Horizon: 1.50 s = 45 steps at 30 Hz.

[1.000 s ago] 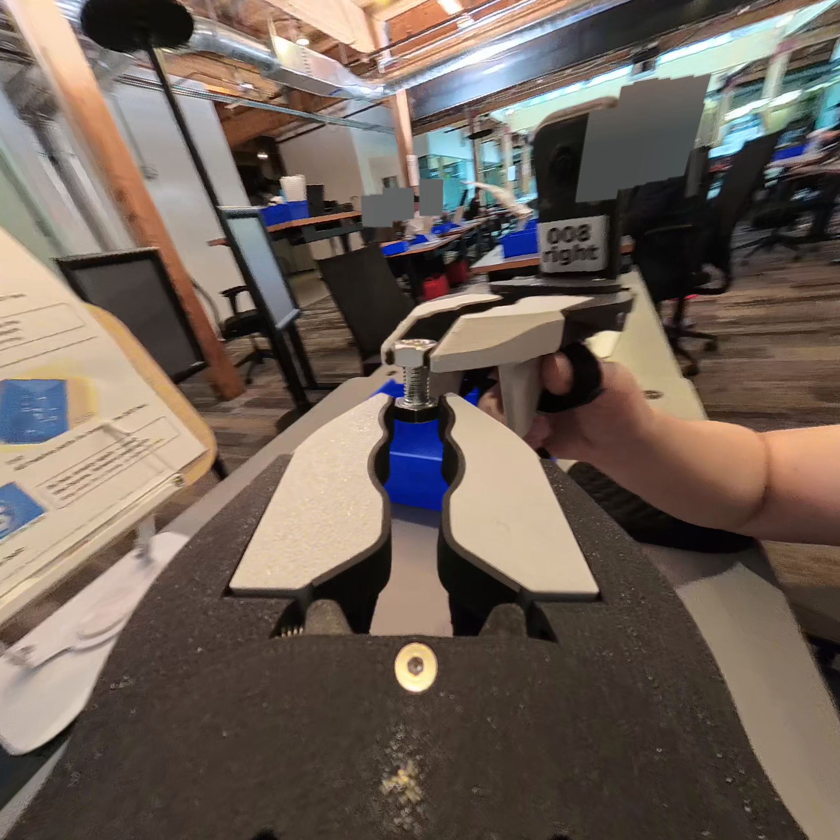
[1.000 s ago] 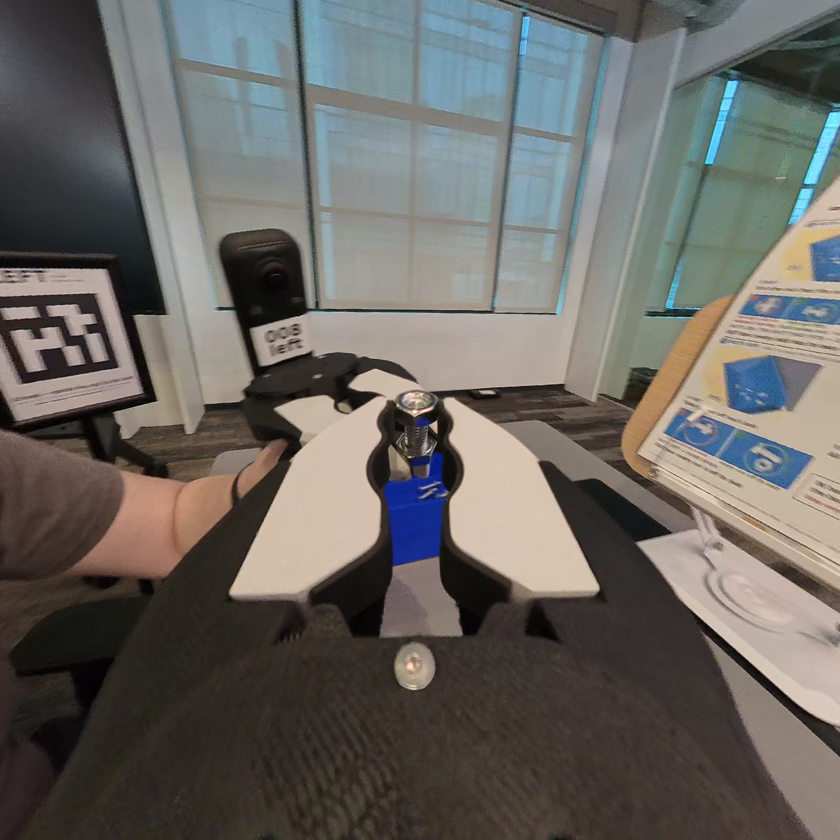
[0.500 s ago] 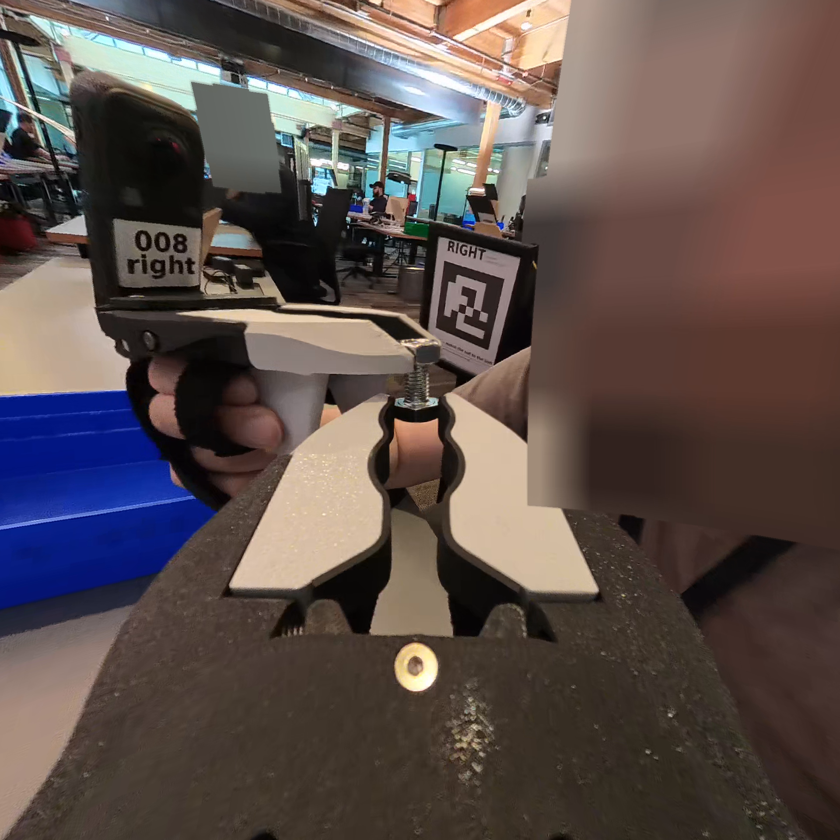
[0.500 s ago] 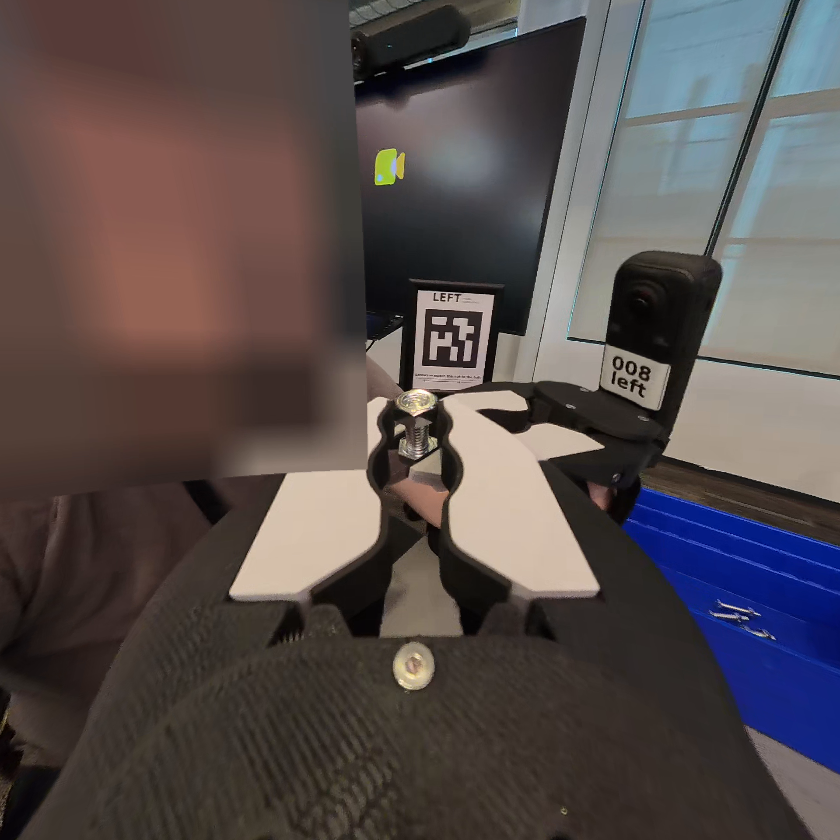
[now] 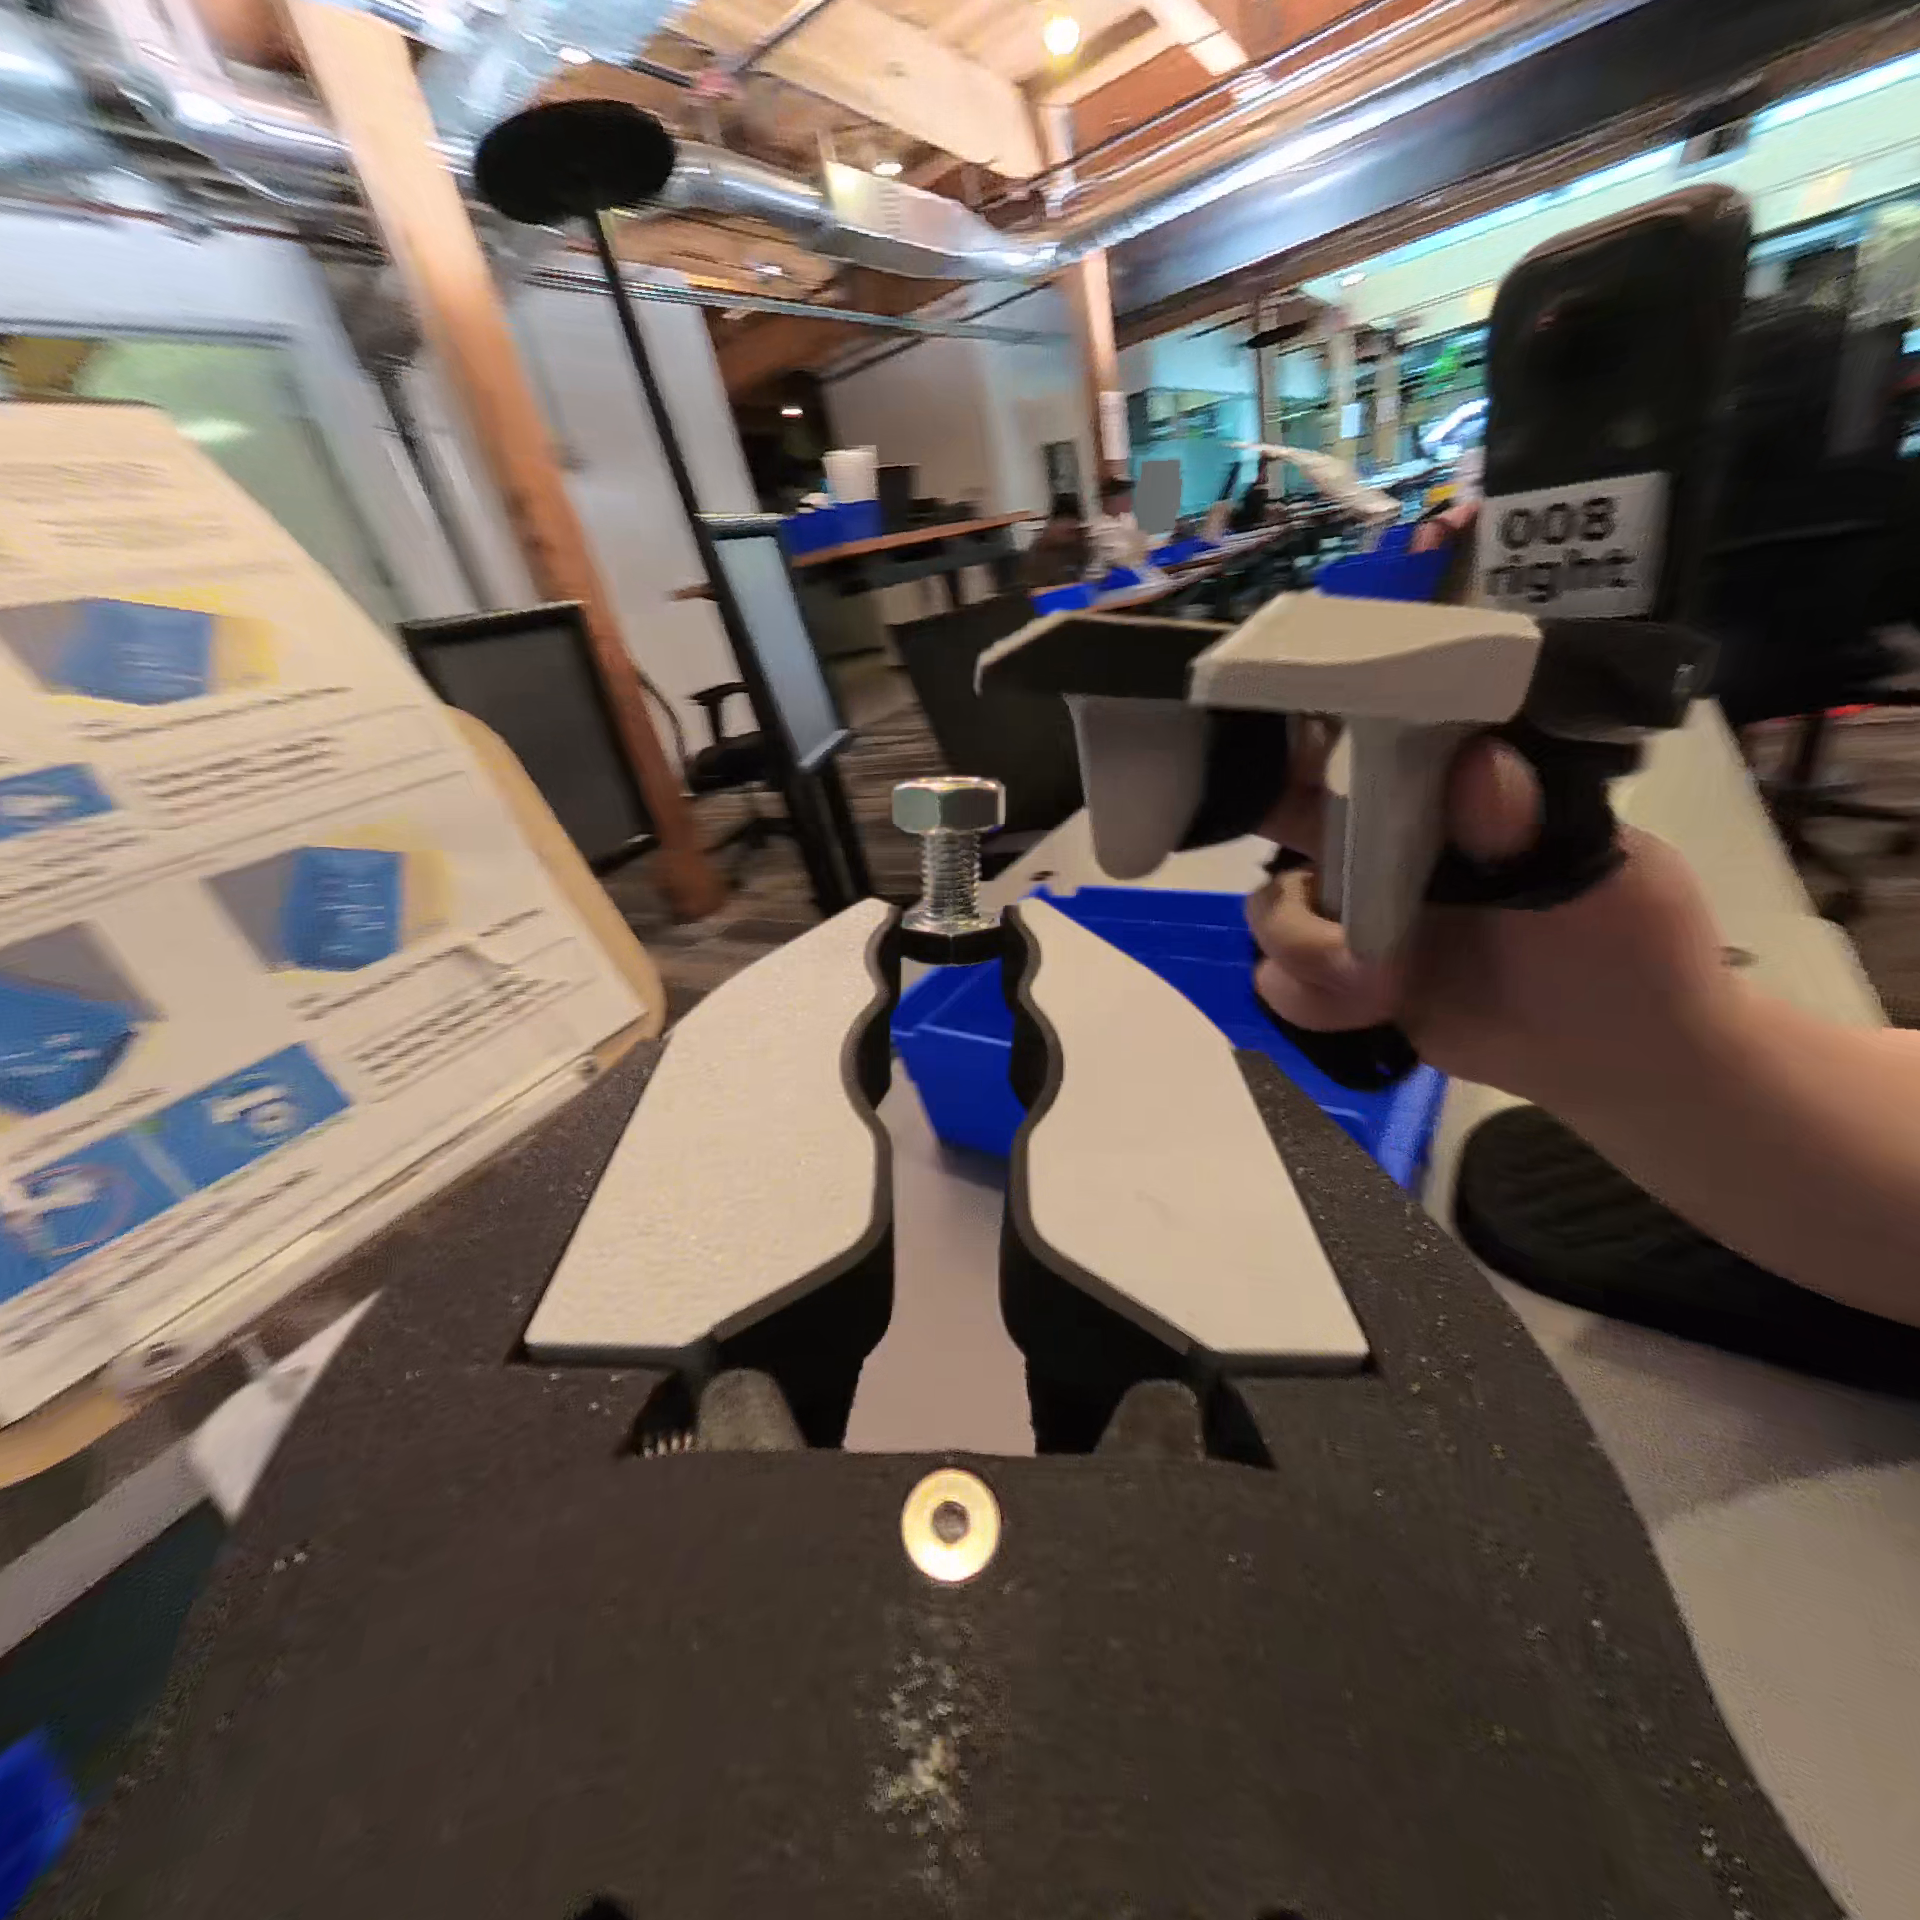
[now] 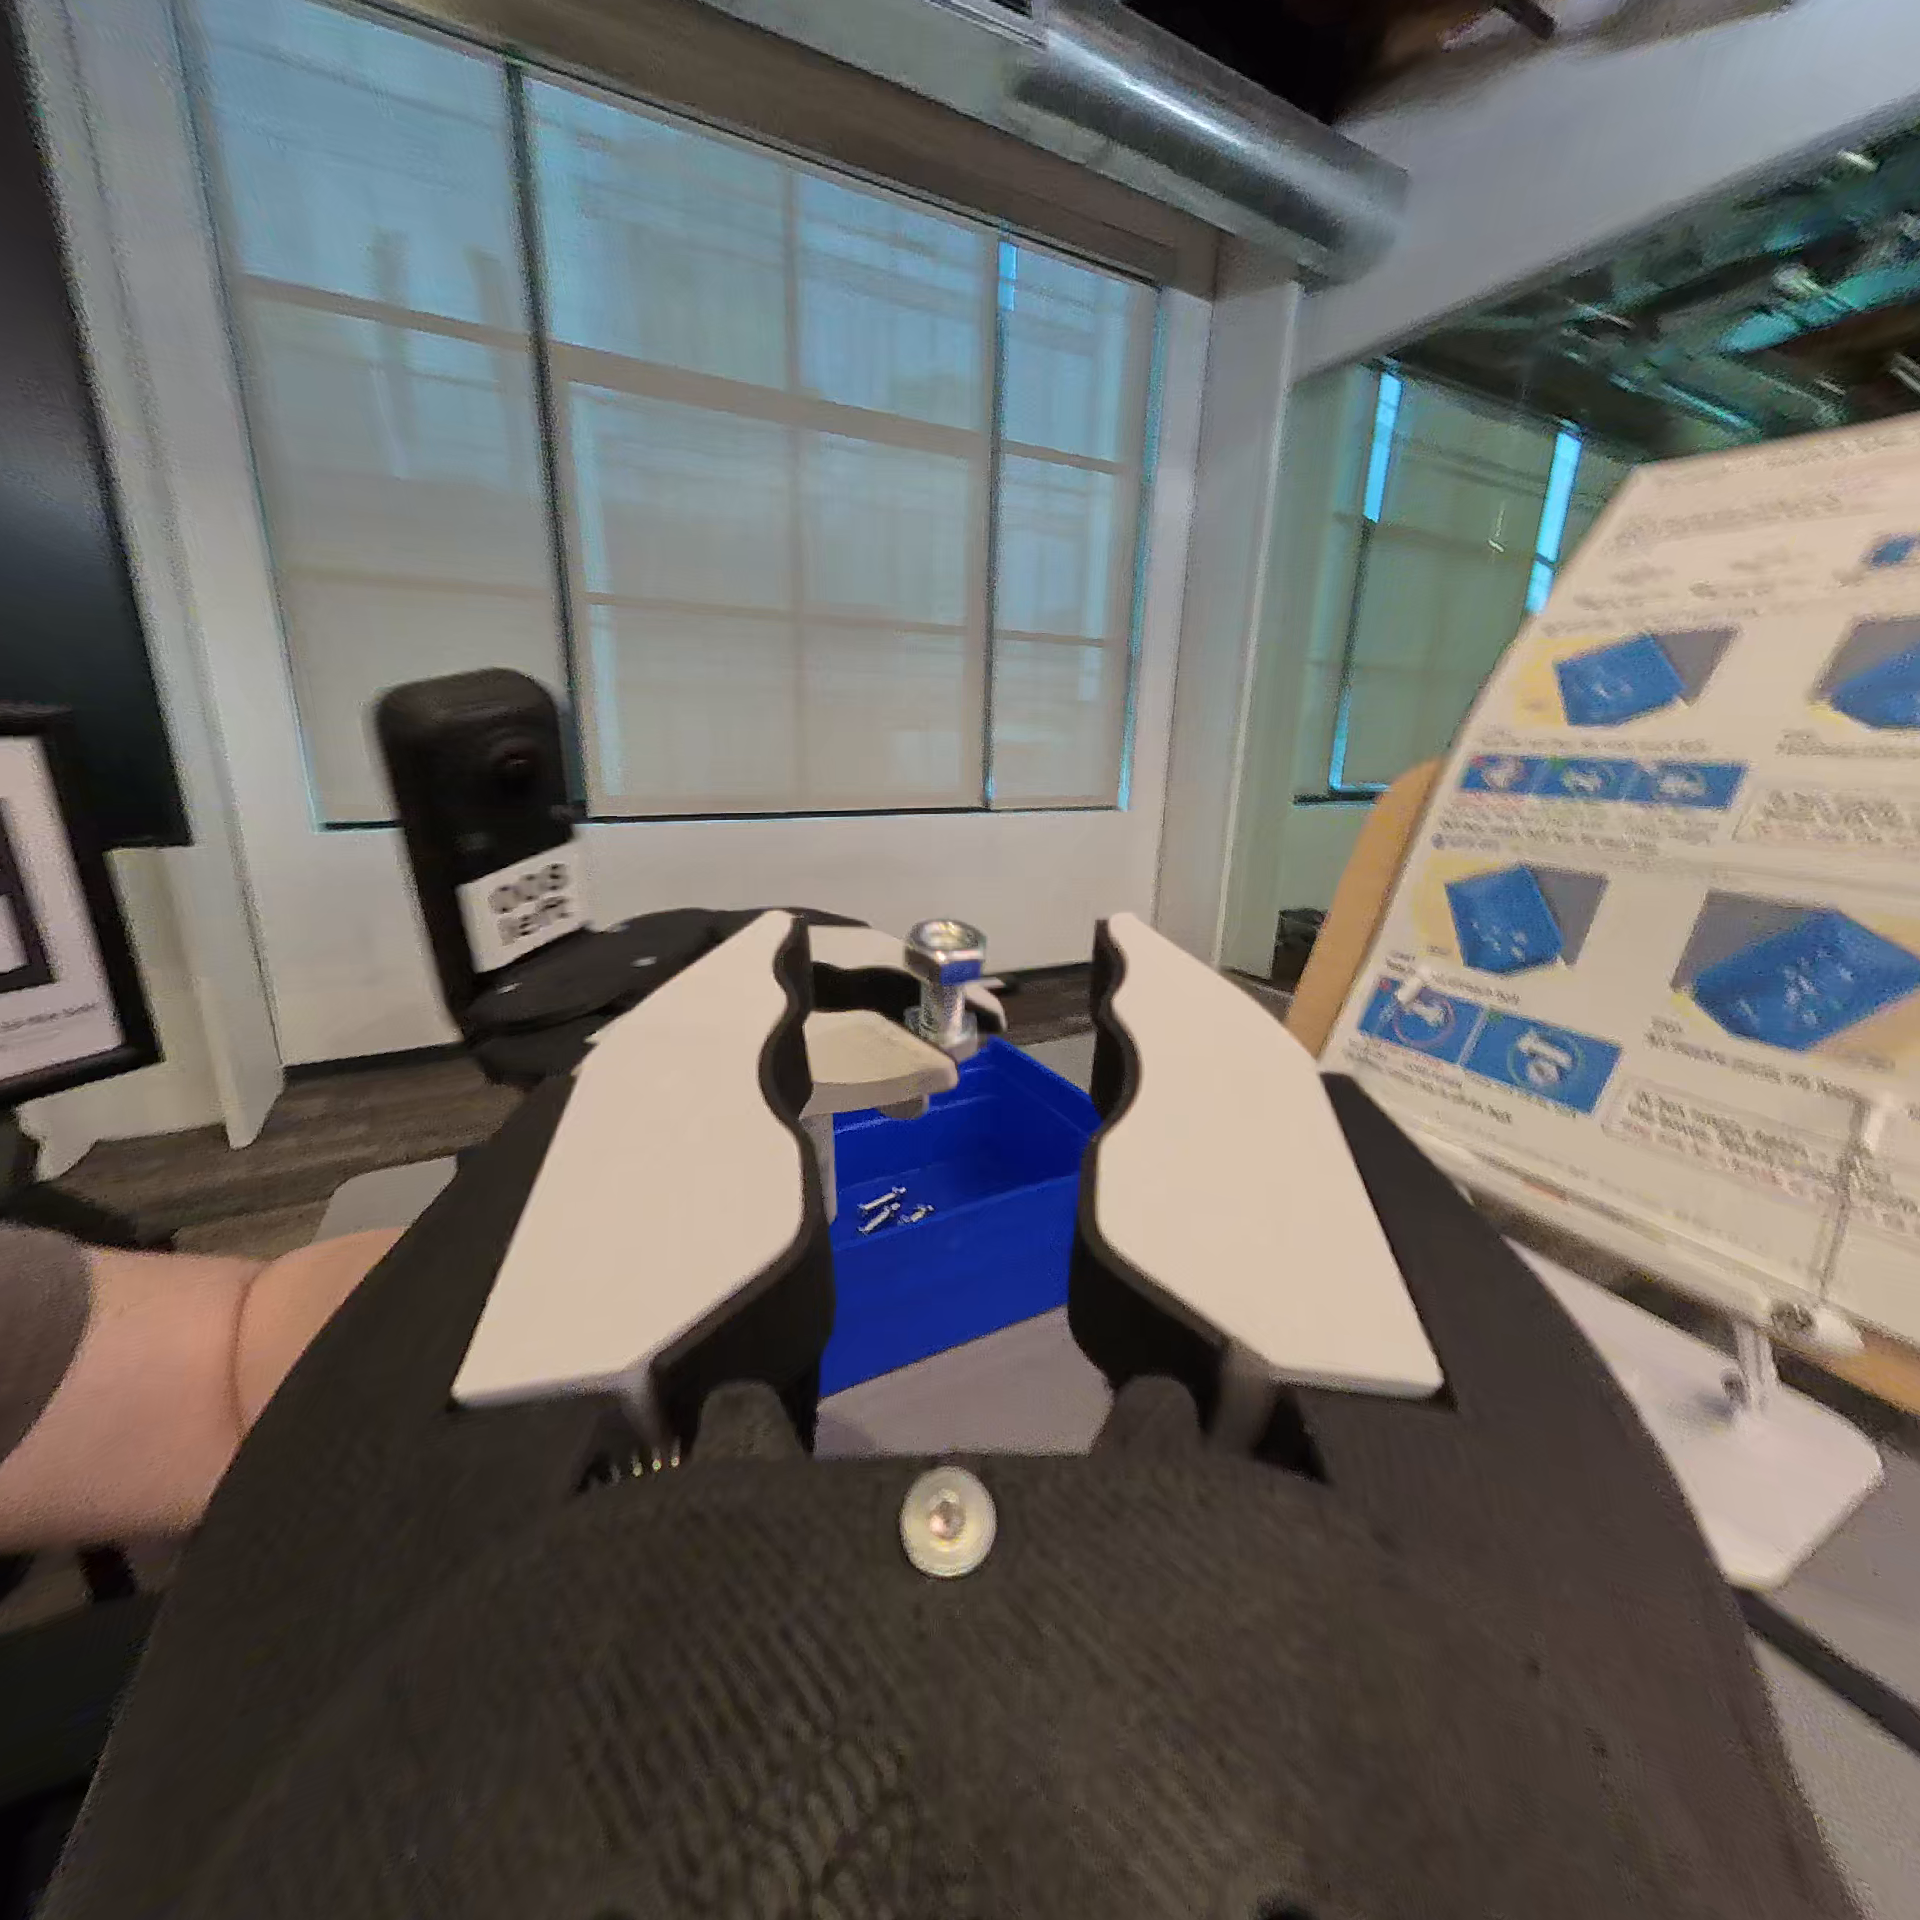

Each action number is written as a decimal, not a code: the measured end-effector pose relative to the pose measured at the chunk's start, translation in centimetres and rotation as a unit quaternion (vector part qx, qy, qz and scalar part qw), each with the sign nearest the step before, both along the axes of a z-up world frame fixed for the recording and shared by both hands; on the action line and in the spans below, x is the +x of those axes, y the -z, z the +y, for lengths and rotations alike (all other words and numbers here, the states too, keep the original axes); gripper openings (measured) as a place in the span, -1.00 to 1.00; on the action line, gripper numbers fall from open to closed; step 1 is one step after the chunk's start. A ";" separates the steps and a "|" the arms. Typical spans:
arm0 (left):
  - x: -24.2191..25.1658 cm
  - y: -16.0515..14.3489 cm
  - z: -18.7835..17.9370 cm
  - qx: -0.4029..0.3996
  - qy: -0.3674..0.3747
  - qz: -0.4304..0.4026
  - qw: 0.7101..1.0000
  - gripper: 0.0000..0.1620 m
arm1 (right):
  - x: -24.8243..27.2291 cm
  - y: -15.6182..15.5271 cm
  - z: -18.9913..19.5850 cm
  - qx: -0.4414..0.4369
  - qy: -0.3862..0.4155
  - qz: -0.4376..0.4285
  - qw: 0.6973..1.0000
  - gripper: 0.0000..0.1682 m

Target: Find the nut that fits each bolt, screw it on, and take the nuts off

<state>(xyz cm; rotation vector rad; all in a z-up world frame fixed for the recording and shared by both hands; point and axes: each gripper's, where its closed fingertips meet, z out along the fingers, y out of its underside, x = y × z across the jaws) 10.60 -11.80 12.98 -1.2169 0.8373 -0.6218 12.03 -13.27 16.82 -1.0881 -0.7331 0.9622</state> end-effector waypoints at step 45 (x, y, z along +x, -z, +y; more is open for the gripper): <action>2.7 0.6 -6.7 -0.101 0.315 0.020 0.944 -0.78 | 0.7 1.1 -5.0 -0.017 -0.379 -0.002 0.925 -0.45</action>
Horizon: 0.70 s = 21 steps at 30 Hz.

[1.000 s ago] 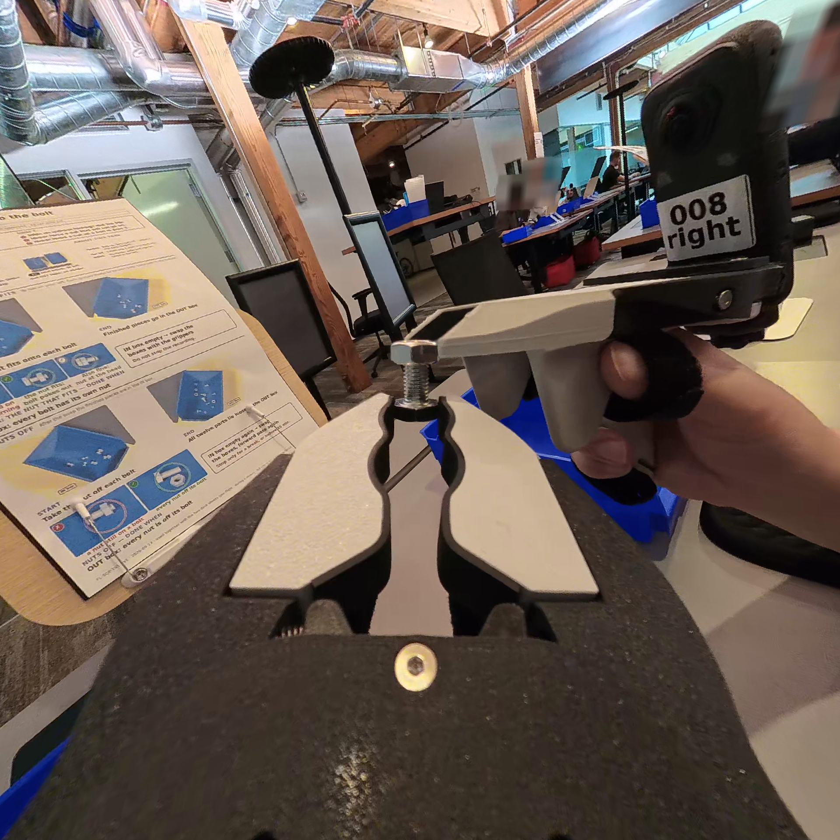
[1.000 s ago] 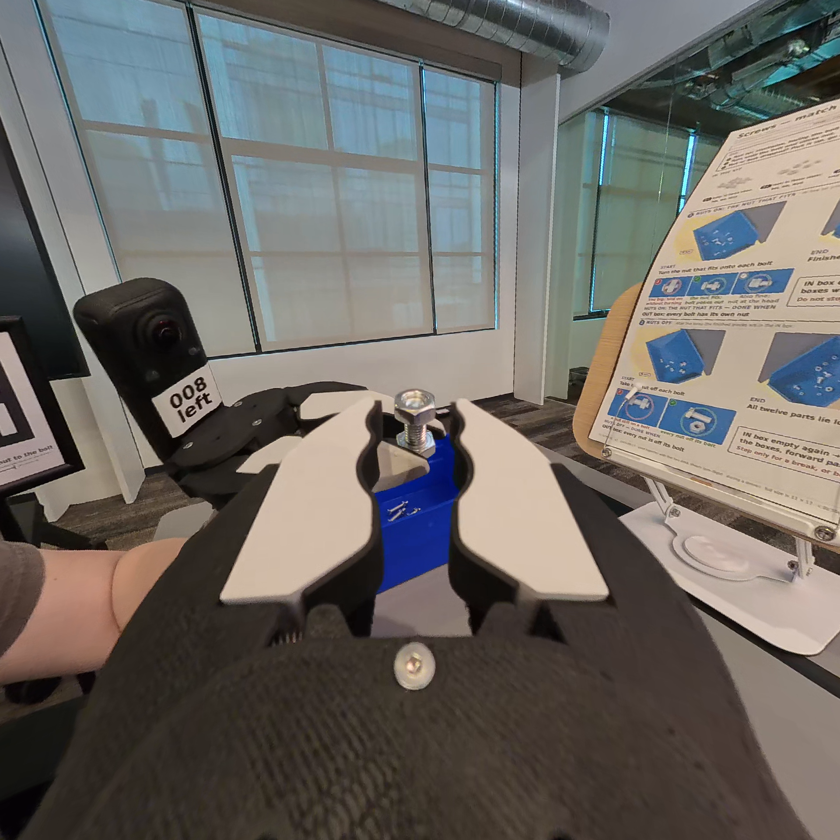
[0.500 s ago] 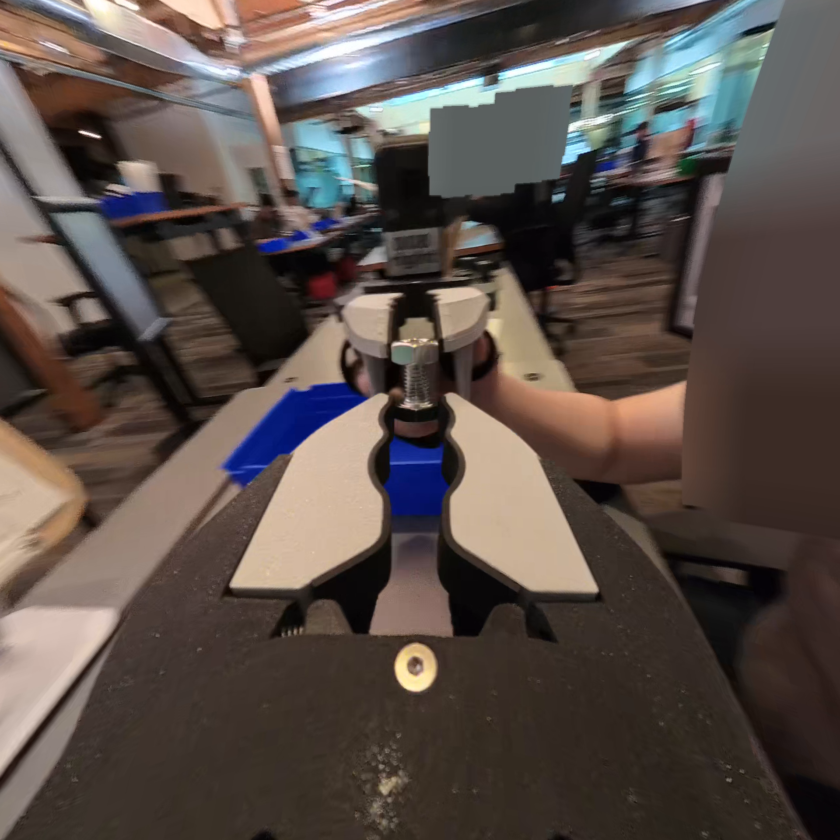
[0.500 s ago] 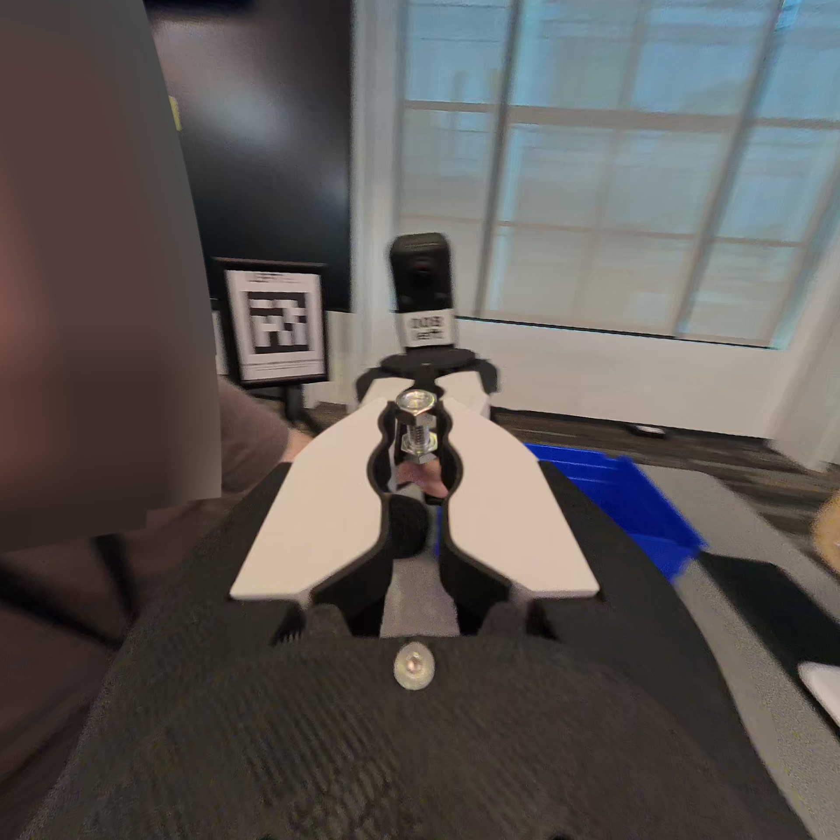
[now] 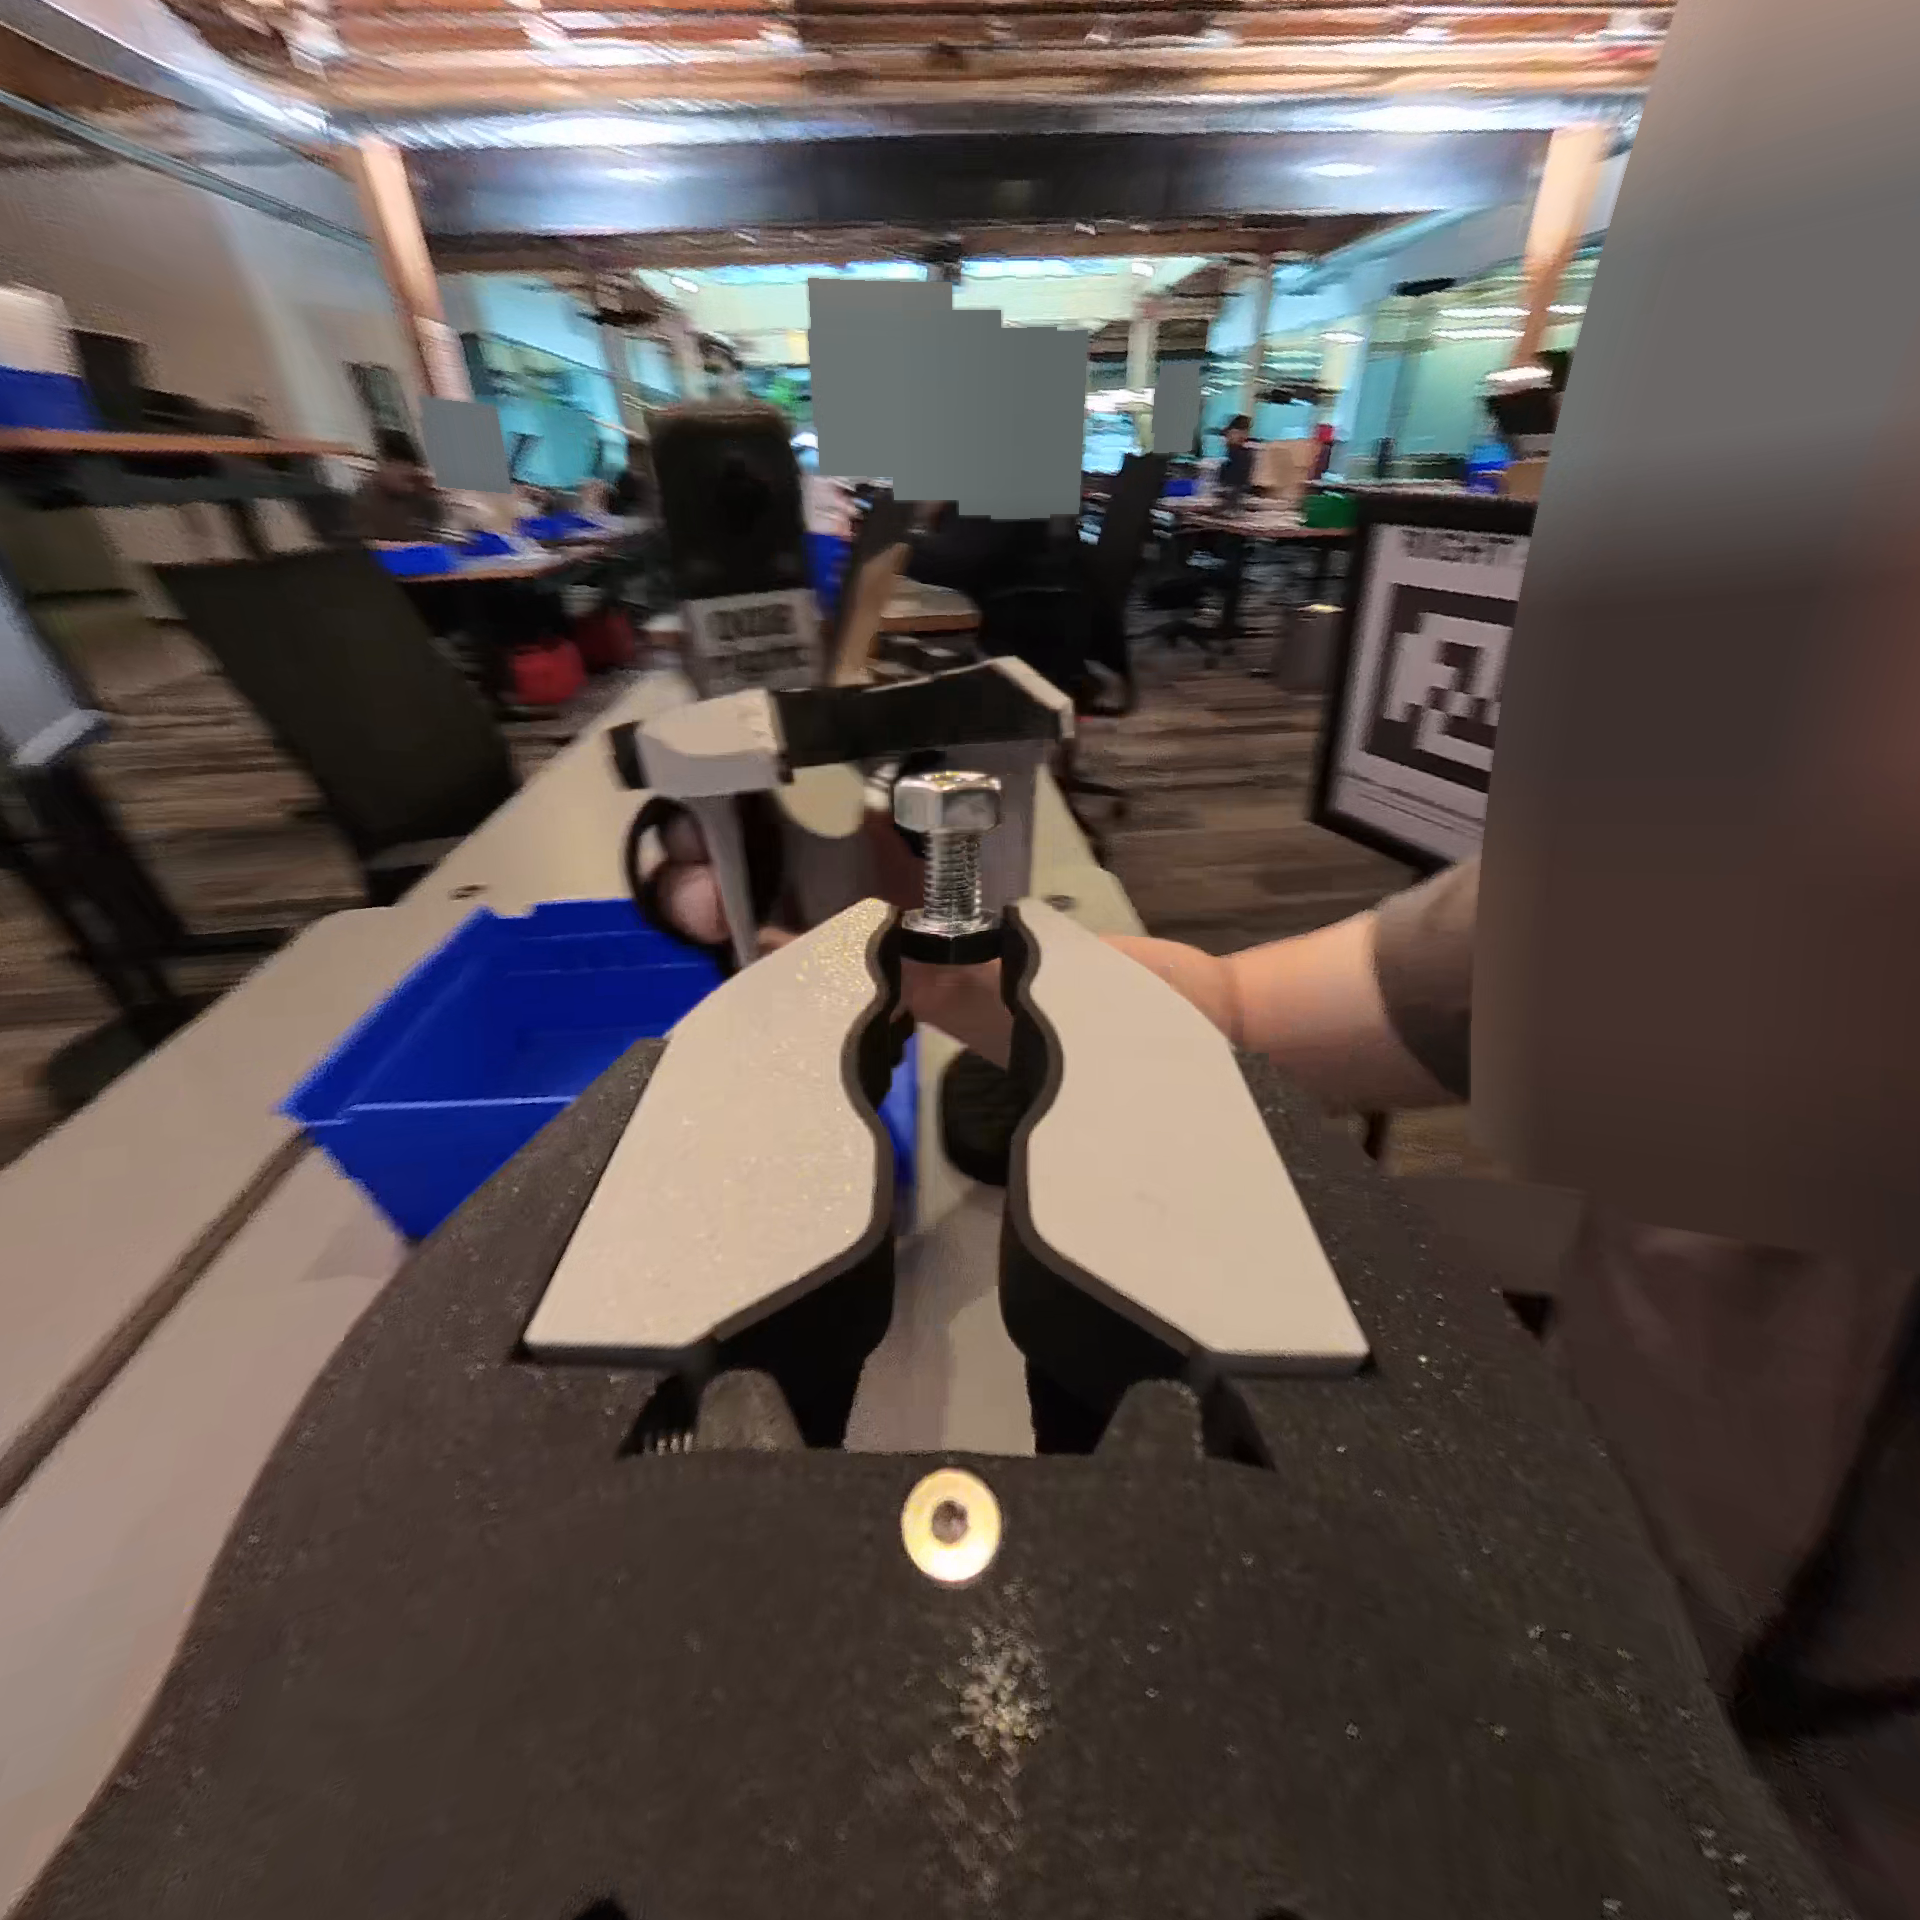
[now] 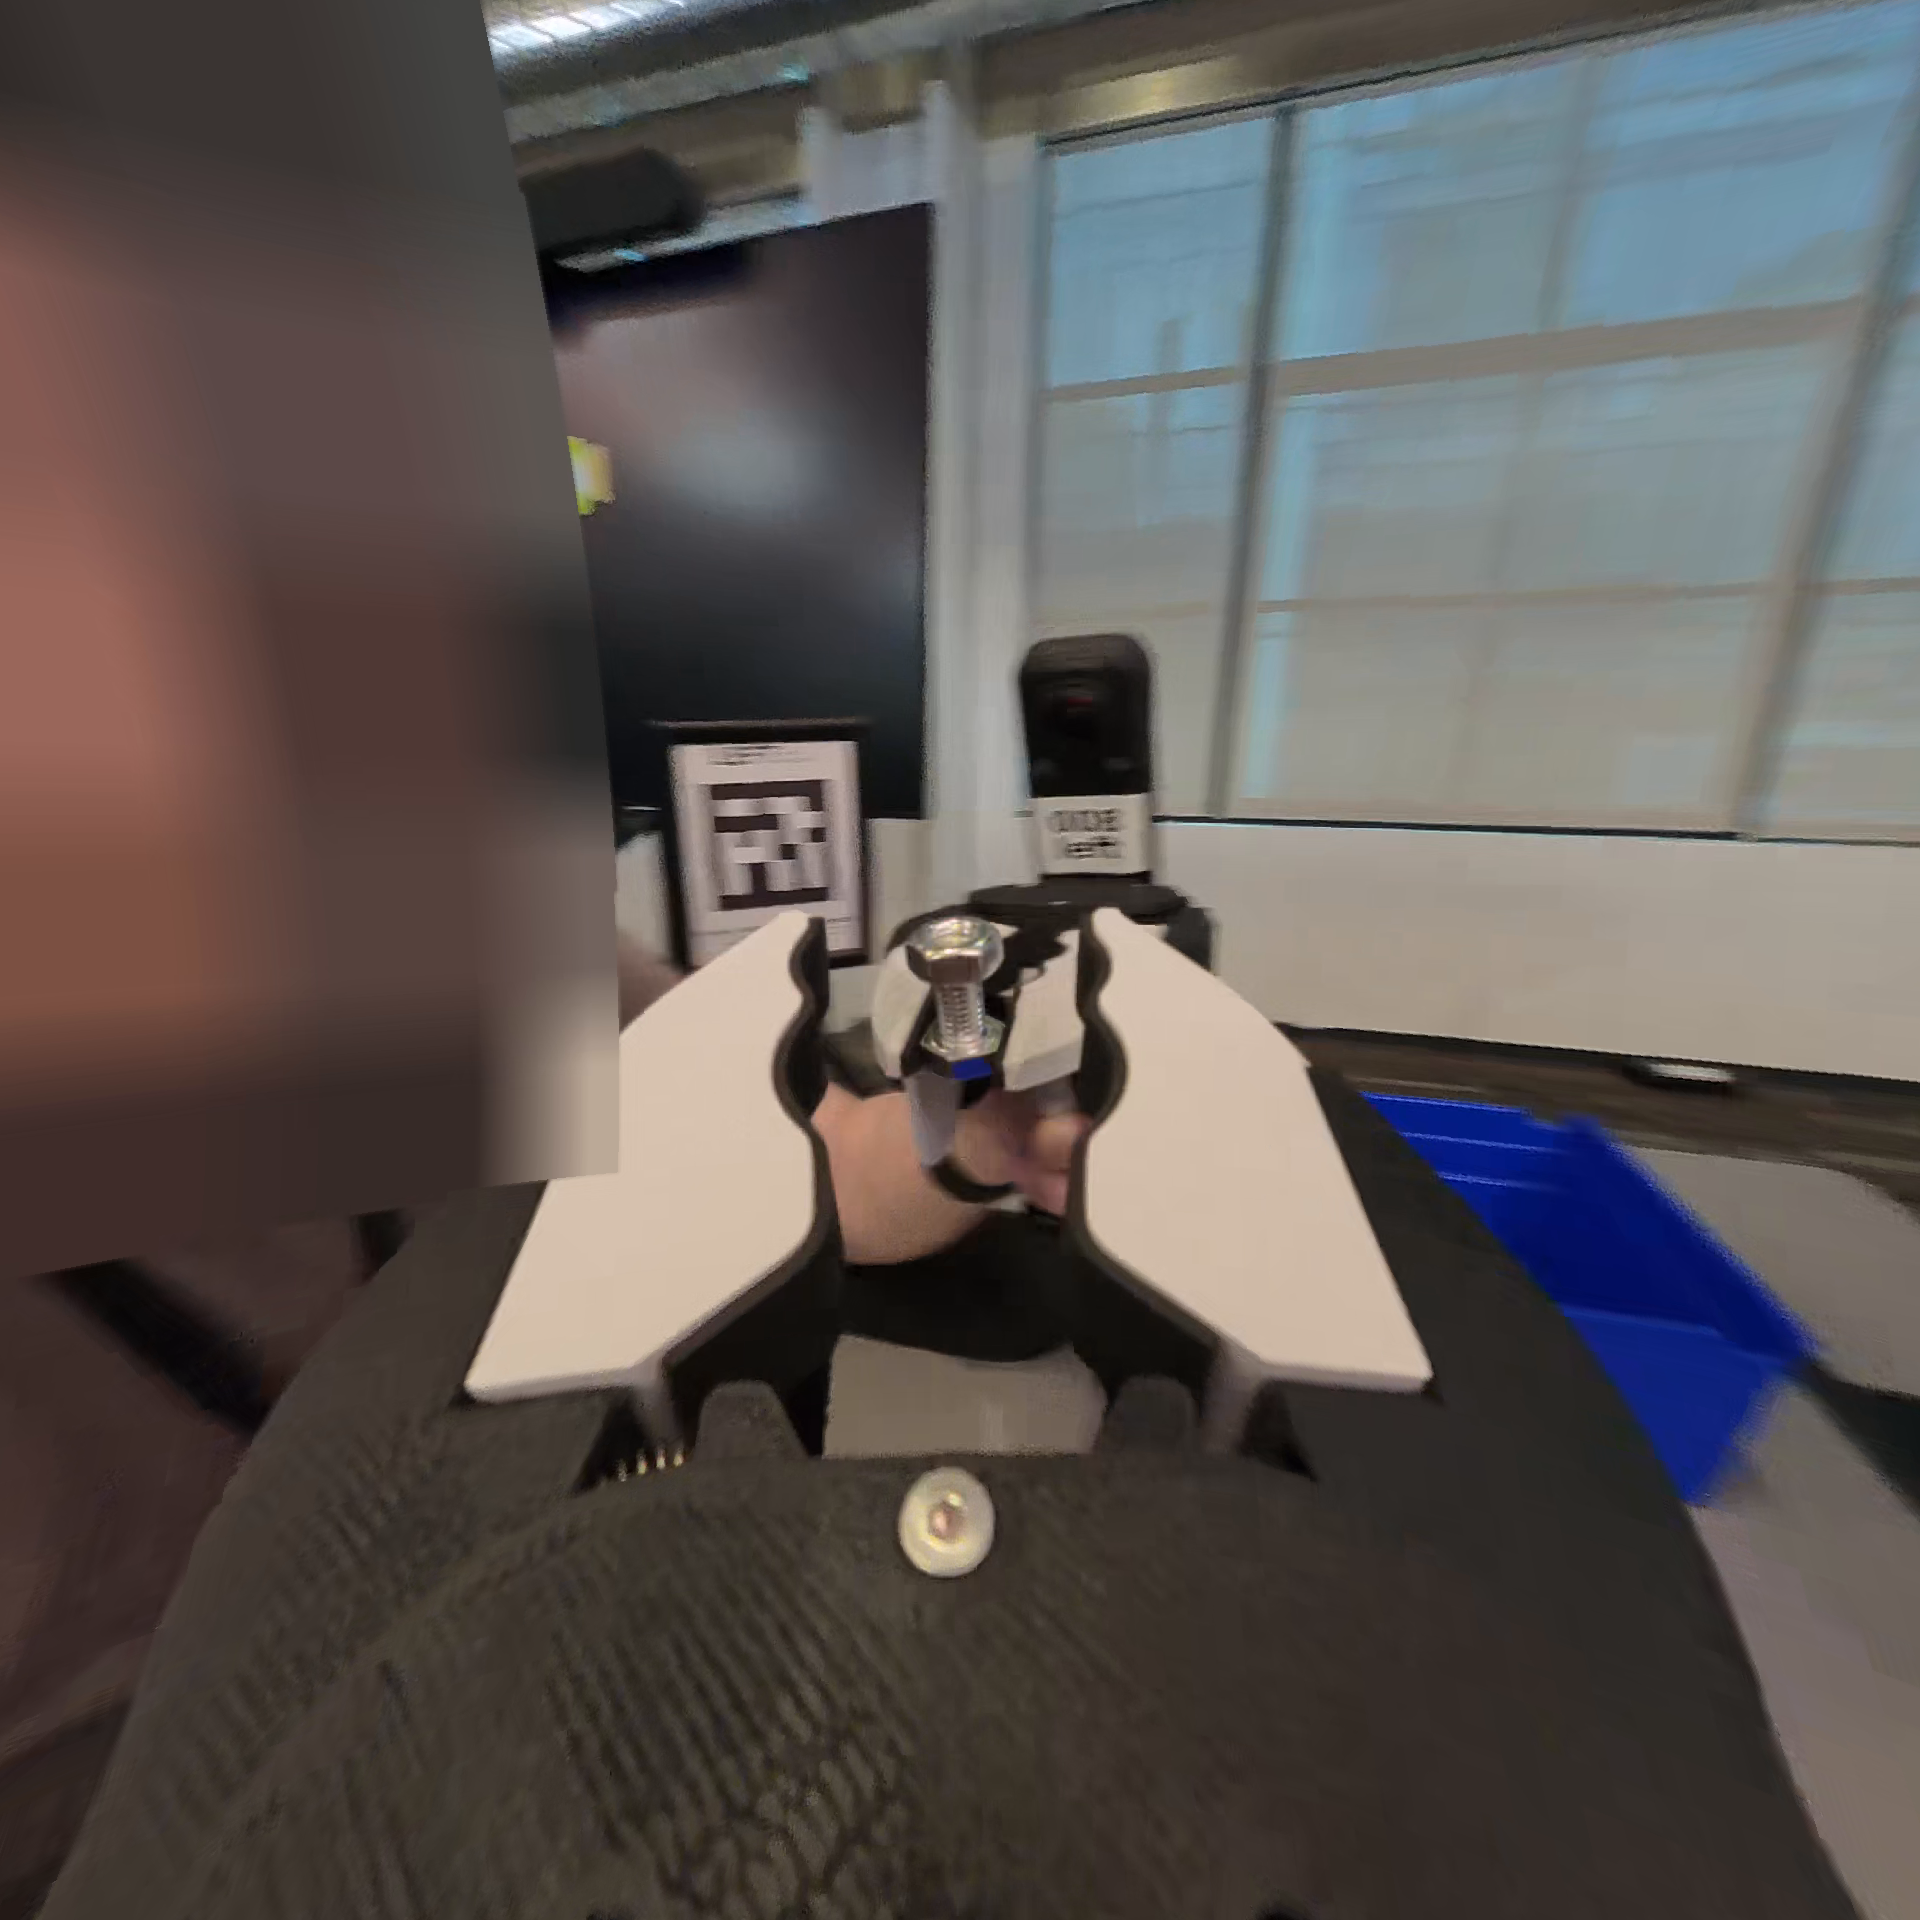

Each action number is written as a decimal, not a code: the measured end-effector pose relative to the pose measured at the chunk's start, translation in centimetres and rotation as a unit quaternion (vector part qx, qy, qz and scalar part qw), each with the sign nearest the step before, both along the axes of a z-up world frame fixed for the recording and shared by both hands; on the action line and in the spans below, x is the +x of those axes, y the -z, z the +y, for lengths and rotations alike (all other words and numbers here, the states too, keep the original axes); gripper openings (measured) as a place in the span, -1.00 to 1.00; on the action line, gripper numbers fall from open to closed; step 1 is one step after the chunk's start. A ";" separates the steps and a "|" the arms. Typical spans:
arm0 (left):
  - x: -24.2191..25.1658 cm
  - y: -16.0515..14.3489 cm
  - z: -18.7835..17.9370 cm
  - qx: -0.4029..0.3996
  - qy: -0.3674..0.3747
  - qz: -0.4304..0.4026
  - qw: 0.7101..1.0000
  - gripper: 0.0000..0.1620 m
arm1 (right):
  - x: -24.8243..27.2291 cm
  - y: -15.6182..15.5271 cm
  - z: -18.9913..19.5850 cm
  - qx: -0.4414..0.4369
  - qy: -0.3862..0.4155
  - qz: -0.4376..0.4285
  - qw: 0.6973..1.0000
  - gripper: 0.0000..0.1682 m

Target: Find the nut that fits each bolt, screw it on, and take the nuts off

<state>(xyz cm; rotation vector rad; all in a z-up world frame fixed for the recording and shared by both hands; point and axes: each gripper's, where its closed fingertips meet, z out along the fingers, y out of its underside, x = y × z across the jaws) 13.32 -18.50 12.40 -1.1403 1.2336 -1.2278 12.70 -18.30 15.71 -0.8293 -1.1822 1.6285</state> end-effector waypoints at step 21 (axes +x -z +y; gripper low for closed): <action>-1.7 1.8 7.9 0.128 -0.344 0.052 0.929 -0.78 | -2.2 2.4 7.3 -0.033 0.356 -0.050 0.932 -0.78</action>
